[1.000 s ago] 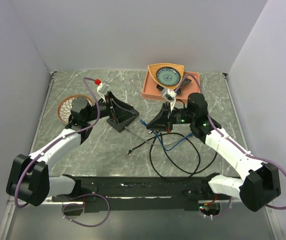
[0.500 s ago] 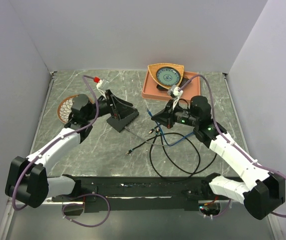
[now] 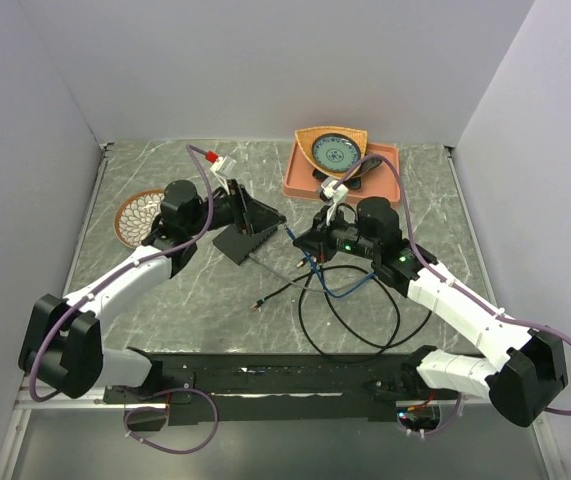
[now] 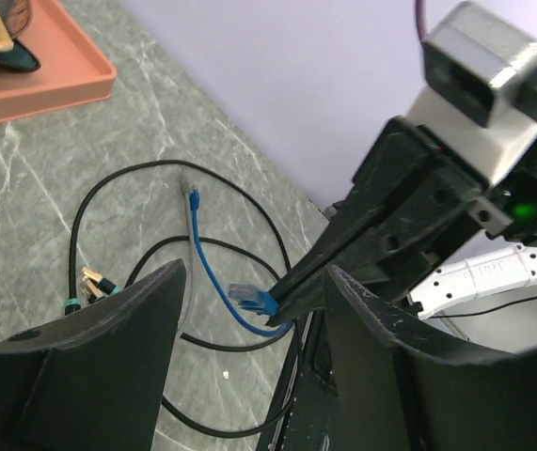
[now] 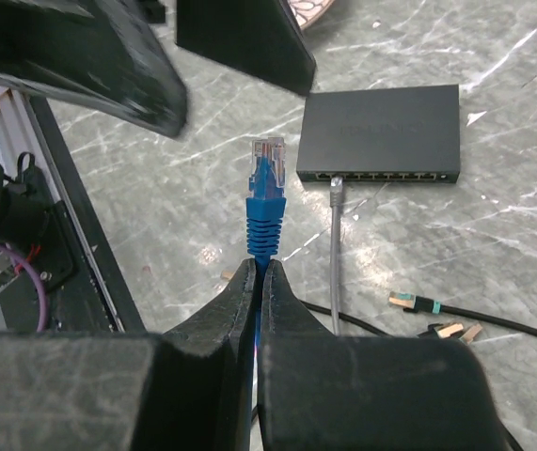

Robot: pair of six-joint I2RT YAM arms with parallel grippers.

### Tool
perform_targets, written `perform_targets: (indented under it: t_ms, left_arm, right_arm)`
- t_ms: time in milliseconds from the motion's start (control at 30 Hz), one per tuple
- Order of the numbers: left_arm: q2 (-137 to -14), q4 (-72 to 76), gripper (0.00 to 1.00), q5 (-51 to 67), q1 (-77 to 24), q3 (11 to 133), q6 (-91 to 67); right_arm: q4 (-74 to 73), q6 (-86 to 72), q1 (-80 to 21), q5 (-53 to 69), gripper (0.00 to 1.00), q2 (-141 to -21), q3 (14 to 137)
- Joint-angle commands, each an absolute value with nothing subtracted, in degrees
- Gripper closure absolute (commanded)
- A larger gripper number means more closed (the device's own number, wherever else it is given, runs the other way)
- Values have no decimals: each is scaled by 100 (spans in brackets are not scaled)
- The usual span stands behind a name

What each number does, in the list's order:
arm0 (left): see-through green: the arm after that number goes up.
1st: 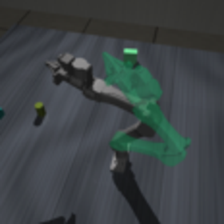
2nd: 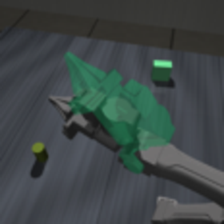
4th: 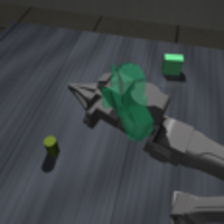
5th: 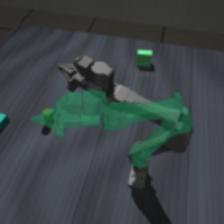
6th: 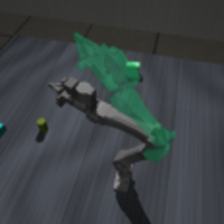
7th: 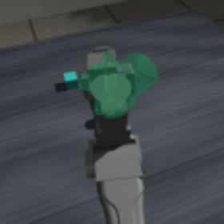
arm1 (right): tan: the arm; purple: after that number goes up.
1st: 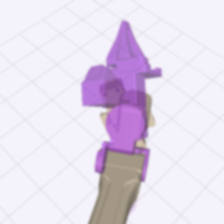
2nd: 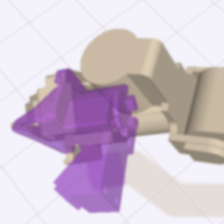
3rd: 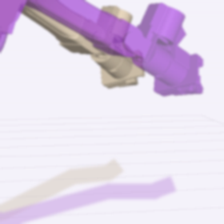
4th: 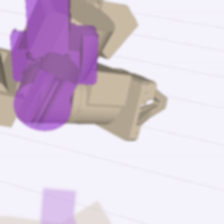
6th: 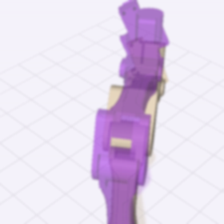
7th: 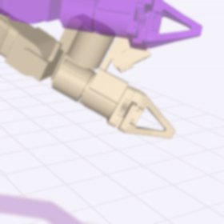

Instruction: Insert the plug into the switch port

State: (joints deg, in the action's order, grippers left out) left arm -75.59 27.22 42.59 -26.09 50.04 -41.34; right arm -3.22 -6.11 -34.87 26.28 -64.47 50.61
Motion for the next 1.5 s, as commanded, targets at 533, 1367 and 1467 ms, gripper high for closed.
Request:
perform_targets:
  t_ms: [533, 1367, 1467]
  left_arm:
    - [-7884, 2690, 47, 4605, -2707, 5396, -3999]
    - [-7796, 2558, 99, 4597, -2742, 5441, -3903]
    - [-7673, 2487, 99, 4526, -2742, 5414, -3771]
  right_arm:
    - [-105, -633, -3665, 2338, 100, -6416, 5352]
    - [-96, -747, -3691, 2338, 96, -6548, 5493]
    - [-158, -730, -3622, 2390, 66, -6539, 5537]
